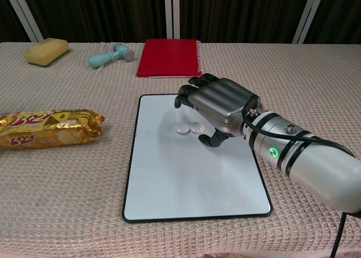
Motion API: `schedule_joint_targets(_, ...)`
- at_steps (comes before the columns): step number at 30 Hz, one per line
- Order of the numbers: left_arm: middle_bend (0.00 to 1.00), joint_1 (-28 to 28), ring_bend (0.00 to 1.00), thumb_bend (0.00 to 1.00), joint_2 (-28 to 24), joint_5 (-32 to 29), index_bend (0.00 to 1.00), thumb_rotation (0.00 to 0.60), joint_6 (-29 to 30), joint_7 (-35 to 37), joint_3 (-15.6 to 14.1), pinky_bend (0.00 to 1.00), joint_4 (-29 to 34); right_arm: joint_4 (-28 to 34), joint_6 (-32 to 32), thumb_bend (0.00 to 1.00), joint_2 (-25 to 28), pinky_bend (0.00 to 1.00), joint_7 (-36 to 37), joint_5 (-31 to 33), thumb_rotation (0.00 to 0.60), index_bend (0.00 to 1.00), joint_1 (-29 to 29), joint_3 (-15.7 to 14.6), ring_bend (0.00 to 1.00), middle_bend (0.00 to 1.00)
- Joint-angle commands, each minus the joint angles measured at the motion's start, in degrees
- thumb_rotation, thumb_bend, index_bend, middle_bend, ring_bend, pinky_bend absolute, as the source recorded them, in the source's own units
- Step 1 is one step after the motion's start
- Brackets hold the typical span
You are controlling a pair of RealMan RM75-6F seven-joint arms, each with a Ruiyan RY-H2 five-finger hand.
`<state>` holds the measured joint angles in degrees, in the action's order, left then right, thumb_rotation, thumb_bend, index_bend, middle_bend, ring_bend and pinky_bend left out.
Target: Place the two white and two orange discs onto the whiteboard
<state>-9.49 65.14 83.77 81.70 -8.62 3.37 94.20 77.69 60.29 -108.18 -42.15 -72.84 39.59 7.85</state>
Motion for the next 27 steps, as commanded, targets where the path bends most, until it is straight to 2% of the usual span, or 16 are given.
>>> schedule_joint_targets(1,0.03,-0.1,0.01,0.00,0.1,0.0,0.11,0.486,-0.1,-0.2,0.0,0.12,0.1,2.7,1.4,0.31,2.0,0.00,0.3,-0.8,0.600,0.21,-0.9,-0.6,0.00,0.07)
schedule_joint_targets(10,0.03,-0.1,0.01,0.00,0.1,0.3,0.11,0.485,0.0,-0.3,-0.2,0.12,0.3,9.0,7.0,0.31,9.9,0.00,0.5,-2.1,0.600,0.22,-5.0,-2.2,0.00,0.07)
schedule_joint_targets(16,0.03,-0.1,0.01,0.00,0.1,0.7,0.11,0.488,0.1,-0.5,-0.3,0.12,0.4,8.6,9.2,0.31,14.2,0.00,2.7,-1.7,0.600,0.25,-8.9,-4.8,0.00,0.06)
schedule_joint_targets(24,0.03,0.0,0.01,0.00,0.2,0.9,0.11,0.486,0.3,-1.1,-0.5,0.12,0.7,3.4,8.0,0.32,13.3,0.00,5.8,0.0,0.600,0.30,-10.5,-5.1,0.00,0.05)
schedule_joint_targets(27,0.03,0.0,0.01,0.00,0.2,0.9,0.11,0.487,0.2,-1.2,-0.4,0.12,0.8,1.8,7.6,0.32,12.4,0.00,6.1,0.1,0.600,0.34,-10.6,-5.0,0.00,0.05)
